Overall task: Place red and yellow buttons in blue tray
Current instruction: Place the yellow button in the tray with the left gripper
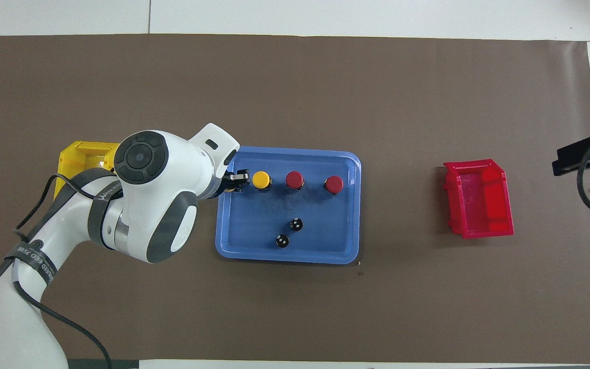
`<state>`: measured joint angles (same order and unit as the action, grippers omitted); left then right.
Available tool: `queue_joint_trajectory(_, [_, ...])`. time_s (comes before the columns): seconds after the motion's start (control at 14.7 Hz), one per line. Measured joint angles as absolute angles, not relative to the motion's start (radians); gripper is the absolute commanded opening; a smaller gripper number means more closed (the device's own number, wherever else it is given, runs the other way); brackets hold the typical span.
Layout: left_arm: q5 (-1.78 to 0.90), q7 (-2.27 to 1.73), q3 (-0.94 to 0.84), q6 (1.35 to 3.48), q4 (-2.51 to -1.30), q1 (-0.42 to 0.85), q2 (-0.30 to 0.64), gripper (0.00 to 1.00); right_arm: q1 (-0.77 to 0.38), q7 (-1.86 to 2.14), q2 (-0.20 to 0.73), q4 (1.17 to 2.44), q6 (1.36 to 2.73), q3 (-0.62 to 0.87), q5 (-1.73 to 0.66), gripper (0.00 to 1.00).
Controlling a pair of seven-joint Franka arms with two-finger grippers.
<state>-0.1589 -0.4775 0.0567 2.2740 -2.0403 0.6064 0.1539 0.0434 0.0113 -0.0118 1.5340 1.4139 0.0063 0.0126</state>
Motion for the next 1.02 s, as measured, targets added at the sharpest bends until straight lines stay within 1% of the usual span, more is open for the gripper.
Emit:
queue_joint_trajectory(0.14, [-0.159, -0.487, 0.057, 2.286, -2.040, 0.608, 0.166, 0.05, 0.043, 0.011, -0.012, 1.537, 1.414, 0.007, 0.013, 1.00])
queue_joint_trajectory(0.2, [-0.159, -0.491, 0.057, 2.291, -2.041, 0.610, 0.172, 0.16, 0.043, 0.012, -0.012, 1.539, 1.414, 0.007, 0.013, 1.00])
queue_joint_trajectory(0.27, [-0.159, -0.496, 0.057, 2.297, -2.041, 0.612, 0.177, 0.34, 0.043, 0.013, -0.012, 1.540, 1.414, 0.007, 0.013, 1.00])
queue_joint_trajectory(0.34, [-0.159, -0.499, 0.057, 2.303, -2.041, 0.615, 0.182, 0.57, 0.043, 0.014, -0.012, 1.540, 1.414, 0.007, 0.013, 1.00])
queue_joint_trajectory(0.41, [-0.159, -0.502, 0.057, 2.305, -2.041, 0.617, 0.185, 0.69, 0.043, 0.014, -0.012, 1.540, 1.414, 0.007, 0.013, 1.00])
queue_joint_trajectory(0.54, [-0.159, -0.505, 0.057, 2.306, -2.040, 0.620, 0.186, 0.77, 0.043, 0.014, -0.012, 1.540, 1.415, 0.007, 0.013, 1.00])
queue_joint_trajectory(0.82, [-0.159, -0.507, 0.065, 2.302, -2.037, 0.620, 0.186, 0.80, 0.046, 0.014, -0.012, 1.540, 1.415, 0.006, 0.013, 1.00])
queue_joint_trajectory(0.95, [-0.159, -0.507, 0.071, 2.269, -2.018, 0.619, 0.185, 0.89, 0.046, 0.014, -0.012, 1.540, 1.416, 0.006, 0.013, 1.00])
queue_joint_trajectory(1.02, [-0.159, -0.507, 0.074, 2.219, -1.992, 0.619, 0.184, 1.00, 0.046, 0.014, -0.012, 1.540, 1.416, 0.006, 0.013, 1.00])
